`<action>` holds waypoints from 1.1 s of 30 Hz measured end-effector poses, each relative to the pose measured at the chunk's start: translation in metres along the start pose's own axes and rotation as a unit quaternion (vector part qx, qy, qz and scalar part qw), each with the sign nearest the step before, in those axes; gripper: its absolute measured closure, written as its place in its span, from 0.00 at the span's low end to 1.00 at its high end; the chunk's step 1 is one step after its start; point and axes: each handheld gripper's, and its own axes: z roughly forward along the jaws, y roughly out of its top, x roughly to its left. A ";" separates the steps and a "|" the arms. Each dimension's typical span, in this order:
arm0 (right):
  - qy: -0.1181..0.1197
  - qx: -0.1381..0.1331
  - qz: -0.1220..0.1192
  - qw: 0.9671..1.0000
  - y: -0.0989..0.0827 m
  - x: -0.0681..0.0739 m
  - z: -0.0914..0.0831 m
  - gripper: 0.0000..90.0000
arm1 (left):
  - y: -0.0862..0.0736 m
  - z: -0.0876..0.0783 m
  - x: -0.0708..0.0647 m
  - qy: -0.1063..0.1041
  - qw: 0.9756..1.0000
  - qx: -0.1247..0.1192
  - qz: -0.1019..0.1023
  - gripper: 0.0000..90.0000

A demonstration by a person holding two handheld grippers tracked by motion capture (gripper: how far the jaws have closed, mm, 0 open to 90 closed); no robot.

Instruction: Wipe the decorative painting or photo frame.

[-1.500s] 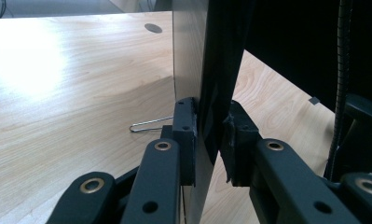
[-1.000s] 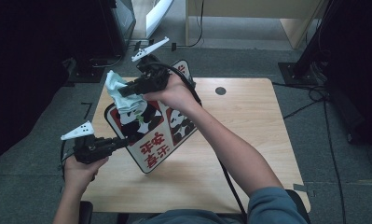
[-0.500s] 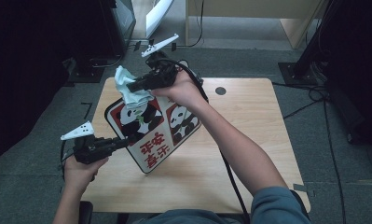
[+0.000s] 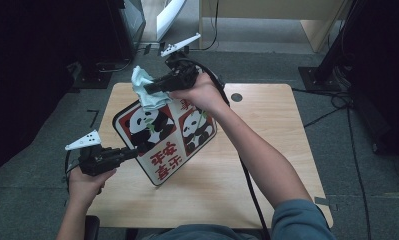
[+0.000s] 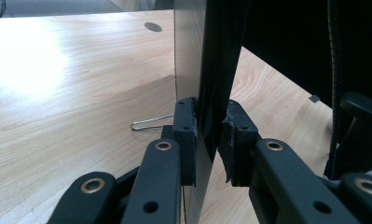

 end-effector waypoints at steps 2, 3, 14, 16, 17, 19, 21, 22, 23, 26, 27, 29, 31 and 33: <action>-0.001 -0.001 0.001 1.000 0.000 -0.002 -0.002 0.86 | 0.000 0.000 0.000 0.000 1.000 0.000 0.000 0.87; -0.001 -0.001 0.001 1.000 0.000 -0.002 -0.002 0.86 | 0.000 0.000 0.000 0.000 1.000 0.000 0.000 0.87; -0.019 -0.007 0.012 1.000 -0.003 -0.019 -0.016 0.86 | 0.000 -0.001 0.000 0.001 1.000 0.001 0.002 0.87; -0.021 -0.009 0.012 1.000 -0.003 -0.022 -0.018 0.86 | 0.000 -0.001 0.001 0.001 1.000 0.001 0.002 0.87; -0.023 -0.010 0.013 1.000 -0.004 -0.023 -0.019 0.86 | 0.000 -0.001 0.001 0.001 1.000 0.001 0.002 0.87; -0.025 -0.013 0.015 0.999 -0.004 -0.025 -0.021 0.86 | 0.000 -0.001 0.001 0.000 1.000 0.001 0.001 0.87; -0.028 -0.016 0.015 0.999 -0.005 -0.028 -0.024 0.86 | 0.000 -0.001 0.001 0.001 1.000 0.002 0.001 0.87; -0.030 -0.016 0.016 0.999 -0.006 -0.029 -0.025 0.86 | 0.000 -0.001 0.001 0.001 1.000 0.002 0.001 0.87; -0.033 -0.017 0.013 0.999 -0.006 -0.030 -0.026 0.86 | 0.000 -0.001 0.001 0.001 1.000 0.002 0.001 0.87; -0.034 -0.021 0.015 0.999 -0.007 -0.033 -0.028 0.86 | 0.000 -0.001 0.001 0.000 1.000 0.002 0.000 0.87; -0.035 -0.022 0.015 0.999 -0.008 -0.034 -0.028 0.86 | 0.000 -0.001 0.001 0.000 1.000 0.002 0.001 0.87; -0.036 -0.022 0.014 0.999 -0.008 -0.035 -0.030 0.86 | 0.000 -0.001 0.001 0.000 1.000 0.002 0.001 0.87; -0.039 -0.024 0.015 0.999 -0.009 -0.037 -0.032 0.86 | 0.000 -0.001 0.001 0.001 1.000 0.002 0.001 0.87; -0.041 -0.025 0.017 0.999 -0.009 -0.039 -0.034 0.86 | 0.000 -0.001 0.001 0.001 1.000 0.002 0.001 0.87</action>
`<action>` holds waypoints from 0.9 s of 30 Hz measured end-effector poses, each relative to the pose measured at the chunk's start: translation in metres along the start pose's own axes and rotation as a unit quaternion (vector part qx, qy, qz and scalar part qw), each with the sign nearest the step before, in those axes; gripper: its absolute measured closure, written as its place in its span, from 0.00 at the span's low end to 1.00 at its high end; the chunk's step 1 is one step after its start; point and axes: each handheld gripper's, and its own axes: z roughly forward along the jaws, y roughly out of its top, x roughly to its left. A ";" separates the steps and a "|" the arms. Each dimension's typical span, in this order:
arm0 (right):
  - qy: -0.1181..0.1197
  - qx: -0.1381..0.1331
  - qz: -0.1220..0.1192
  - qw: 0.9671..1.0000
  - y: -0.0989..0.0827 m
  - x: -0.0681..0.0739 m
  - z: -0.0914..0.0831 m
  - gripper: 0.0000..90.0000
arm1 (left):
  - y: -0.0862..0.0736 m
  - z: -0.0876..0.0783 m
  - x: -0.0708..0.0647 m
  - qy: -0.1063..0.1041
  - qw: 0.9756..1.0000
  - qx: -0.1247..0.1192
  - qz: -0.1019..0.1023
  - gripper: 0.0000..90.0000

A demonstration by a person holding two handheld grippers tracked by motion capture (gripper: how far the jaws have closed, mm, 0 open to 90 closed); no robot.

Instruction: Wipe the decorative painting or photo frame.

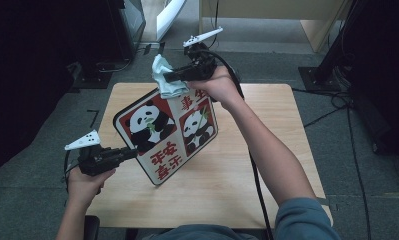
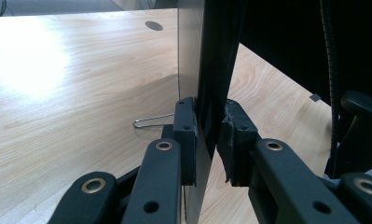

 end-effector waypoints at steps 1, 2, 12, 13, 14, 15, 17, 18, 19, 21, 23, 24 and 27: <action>-0.002 -0.001 0.000 1.000 0.000 -0.001 -0.001 0.86 | 0.000 0.000 0.000 0.000 1.000 0.000 0.000 0.87; -0.003 -0.003 0.002 1.000 0.000 -0.003 -0.002 0.86 | 0.000 0.000 0.000 0.001 1.000 0.000 0.000 0.87; -0.017 -0.006 0.010 1.000 -0.002 -0.011 -0.011 0.86 | 0.000 0.000 0.000 0.002 1.000 0.000 0.001 0.87; -0.019 -0.007 0.010 1.000 -0.002 -0.012 -0.012 0.86 | 0.000 0.000 0.000 0.003 1.000 0.001 0.001 0.87; -0.020 -0.008 0.011 1.000 -0.003 -0.013 -0.012 0.86 | 0.000 0.000 0.000 0.003 1.000 0.001 0.001 0.87; -0.022 -0.009 0.011 1.000 -0.003 -0.014 -0.013 0.86 | 0.000 0.000 0.000 0.002 1.000 0.001 0.002 0.87; -0.024 -0.009 0.013 1.000 -0.003 -0.016 -0.014 0.86 | 0.000 0.000 0.001 0.001 1.000 0.001 0.000 0.87; -0.024 -0.009 0.013 1.000 -0.003 -0.016 -0.014 0.86 | 0.000 0.000 0.000 0.002 1.000 0.000 0.001 0.87; -0.025 -0.010 0.014 1.000 -0.003 -0.017 -0.015 0.86 | 0.000 0.000 0.000 0.003 1.000 0.001 0.001 0.87; -0.024 -0.010 0.015 1.000 -0.003 -0.019 -0.016 0.86 | 0.000 0.000 0.000 0.002 1.000 0.001 0.001 0.87; -0.027 -0.010 0.016 0.999 -0.003 -0.020 -0.017 0.86 | 0.000 0.000 0.001 0.003 1.000 0.001 0.002 0.87; -0.028 -0.011 0.016 0.999 -0.003 -0.021 -0.018 0.86 | 0.000 0.000 0.001 0.003 1.000 0.001 0.002 0.87; -0.032 -0.013 0.018 0.999 -0.004 -0.024 -0.020 0.86 | 0.000 0.000 0.001 0.003 1.000 0.001 0.002 0.87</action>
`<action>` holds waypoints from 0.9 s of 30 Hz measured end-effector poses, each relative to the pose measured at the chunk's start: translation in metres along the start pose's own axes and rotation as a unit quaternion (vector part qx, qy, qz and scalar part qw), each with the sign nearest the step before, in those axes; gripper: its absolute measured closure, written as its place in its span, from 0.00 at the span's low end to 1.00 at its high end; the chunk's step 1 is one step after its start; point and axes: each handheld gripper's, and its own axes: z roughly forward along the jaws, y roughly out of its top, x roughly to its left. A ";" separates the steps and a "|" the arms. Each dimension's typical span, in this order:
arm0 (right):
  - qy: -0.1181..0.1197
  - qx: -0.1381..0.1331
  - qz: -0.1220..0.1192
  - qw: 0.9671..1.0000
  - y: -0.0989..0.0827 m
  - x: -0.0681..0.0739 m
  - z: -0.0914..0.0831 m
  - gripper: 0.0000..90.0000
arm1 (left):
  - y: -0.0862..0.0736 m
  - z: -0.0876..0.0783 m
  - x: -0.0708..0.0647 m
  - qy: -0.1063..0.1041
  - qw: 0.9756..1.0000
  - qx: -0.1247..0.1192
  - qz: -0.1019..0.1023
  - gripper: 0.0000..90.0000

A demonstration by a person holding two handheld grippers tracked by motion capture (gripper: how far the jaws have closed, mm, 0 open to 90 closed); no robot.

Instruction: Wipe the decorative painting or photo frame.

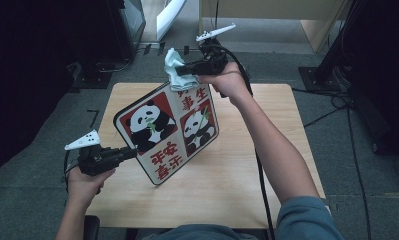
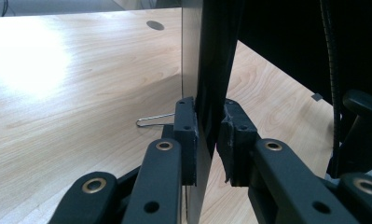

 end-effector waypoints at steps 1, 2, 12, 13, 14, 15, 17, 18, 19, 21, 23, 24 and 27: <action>-0.002 0.000 0.000 1.000 0.000 -0.001 -0.001 0.86 | 0.000 0.000 0.000 0.000 1.000 0.000 0.000 0.87; -0.004 -0.001 0.001 1.000 0.000 -0.002 -0.002 0.86 | 0.000 0.000 0.000 0.000 1.000 0.000 0.000 0.87; -0.022 0.003 0.003 1.000 0.001 -0.008 -0.007 0.86 | 0.000 0.000 0.000 0.000 1.000 0.001 0.000 0.87; -0.022 0.003 0.003 1.000 0.001 -0.008 -0.007 0.86 | 0.000 0.000 0.000 0.000 1.000 0.001 -0.001 0.87; -0.024 0.003 0.005 1.000 0.002 -0.010 -0.008 0.86 | 0.000 0.000 0.000 0.000 1.000 0.000 0.000 0.87; -0.025 0.004 0.006 1.000 0.002 -0.011 -0.009 0.86 | 0.000 0.000 0.000 0.000 1.000 0.001 0.000 0.87; -0.030 0.002 0.005 1.000 0.002 -0.013 -0.010 0.86 | 0.000 0.000 0.000 0.000 1.000 0.001 0.000 0.87; -0.032 0.002 0.006 0.999 0.002 -0.013 -0.011 0.86 | 0.000 0.000 0.000 0.000 1.000 0.001 0.001 0.88; -0.036 0.000 0.006 0.999 0.001 -0.014 -0.012 0.86 | 0.000 0.000 0.000 0.000 1.000 0.001 0.001 0.88; -0.040 0.000 0.008 0.999 0.001 -0.016 -0.014 0.86 | 0.000 0.000 0.000 0.000 1.000 0.000 0.000 0.88; -0.044 0.000 0.009 0.999 0.001 -0.018 -0.015 0.86 | 0.000 0.000 0.000 0.001 1.000 0.000 0.001 0.88; -0.047 0.000 0.009 0.999 0.001 -0.019 -0.017 0.86 | 0.000 0.000 0.000 0.001 1.000 0.000 0.001 0.88; -0.054 -0.001 0.011 0.998 0.001 -0.021 -0.020 0.86 | 0.000 0.000 0.001 0.002 1.000 0.000 0.000 0.88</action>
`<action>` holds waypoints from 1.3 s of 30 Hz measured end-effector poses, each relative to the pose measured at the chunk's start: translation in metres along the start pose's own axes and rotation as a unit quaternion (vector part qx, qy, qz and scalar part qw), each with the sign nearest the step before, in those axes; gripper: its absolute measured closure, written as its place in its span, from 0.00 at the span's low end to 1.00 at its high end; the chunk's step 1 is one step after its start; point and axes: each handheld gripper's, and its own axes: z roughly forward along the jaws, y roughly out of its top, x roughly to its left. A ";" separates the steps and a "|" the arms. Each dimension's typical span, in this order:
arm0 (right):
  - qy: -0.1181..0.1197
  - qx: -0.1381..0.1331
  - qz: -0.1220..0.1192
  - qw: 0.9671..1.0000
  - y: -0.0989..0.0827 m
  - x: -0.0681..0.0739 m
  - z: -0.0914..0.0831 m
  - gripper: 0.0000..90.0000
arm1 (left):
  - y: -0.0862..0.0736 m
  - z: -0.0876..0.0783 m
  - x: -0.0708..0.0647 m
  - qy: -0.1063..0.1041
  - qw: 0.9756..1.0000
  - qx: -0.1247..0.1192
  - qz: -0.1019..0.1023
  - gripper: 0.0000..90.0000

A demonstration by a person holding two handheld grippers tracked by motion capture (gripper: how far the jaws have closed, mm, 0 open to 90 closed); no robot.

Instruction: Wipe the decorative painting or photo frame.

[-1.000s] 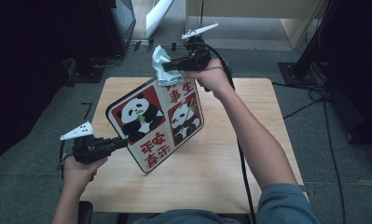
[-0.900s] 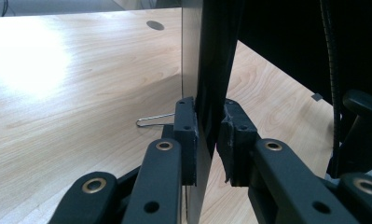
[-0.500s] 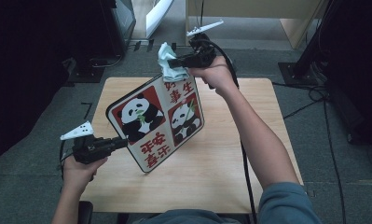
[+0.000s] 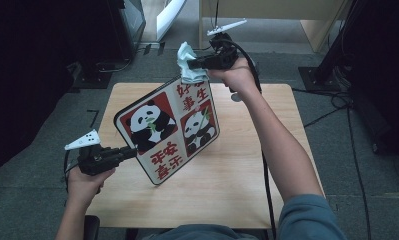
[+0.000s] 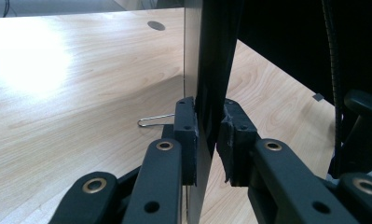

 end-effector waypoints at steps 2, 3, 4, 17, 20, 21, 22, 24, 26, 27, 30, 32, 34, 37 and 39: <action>-0.003 -0.002 0.001 1.000 0.000 -0.002 -0.002 0.86 | 0.000 0.000 0.000 -0.001 1.000 0.001 0.000 0.88; -0.005 -0.002 0.002 1.000 0.000 -0.003 -0.003 0.86 | 0.000 0.000 0.000 -0.001 1.000 0.001 0.000 0.88; -0.007 -0.002 0.003 1.000 -0.001 -0.004 -0.003 0.86 | 0.000 0.000 -0.001 -0.002 1.000 0.001 0.000 0.88; -0.033 -0.012 0.017 0.999 -0.005 -0.018 -0.016 0.86 | 0.000 0.000 -0.001 0.002 1.000 0.002 0.000 0.88; -0.051 0.000 0.018 0.999 -0.008 -0.023 -0.019 0.87 | 0.000 0.000 0.000 0.000 1.000 0.002 0.000 0.88; -0.054 0.005 0.023 0.998 -0.010 -0.025 -0.020 0.87 | 0.000 0.000 0.000 0.000 1.000 0.003 0.001 0.88; -0.052 0.004 0.027 0.998 -0.012 -0.027 -0.021 0.87 | 0.000 0.000 0.000 0.000 1.000 0.003 0.002 0.88; -0.048 0.002 0.037 0.998 -0.015 -0.030 -0.021 0.87 | 0.000 0.000 0.000 0.001 1.000 0.004 0.002 0.88; -0.042 -0.001 0.043 0.998 -0.018 -0.032 -0.023 0.87 | 0.000 0.000 0.000 0.001 1.000 0.004 0.002 0.88; -0.040 -0.002 0.044 0.998 -0.019 -0.033 -0.023 0.87 | 0.000 0.000 0.000 0.001 1.000 0.004 0.002 0.88; -0.040 0.007 0.048 0.998 -0.022 -0.036 -0.024 0.87 | 0.000 0.000 0.000 0.001 1.000 0.003 0.002 0.87; -0.040 0.004 0.049 0.998 -0.024 -0.036 -0.024 0.87 | 0.000 0.000 0.000 0.000 1.000 0.003 0.002 0.87; -0.038 0.002 0.051 0.998 -0.027 -0.037 -0.024 0.87 | 0.000 0.000 0.000 0.000 1.000 0.003 0.003 0.87; -0.039 0.007 0.053 0.998 -0.031 -0.040 -0.023 0.87 | 0.000 0.000 0.000 0.000 1.000 0.002 0.003 0.87; -0.041 0.010 0.054 0.998 -0.034 -0.041 -0.023 0.87 | 0.000 0.000 0.000 0.000 1.000 0.002 0.004 0.87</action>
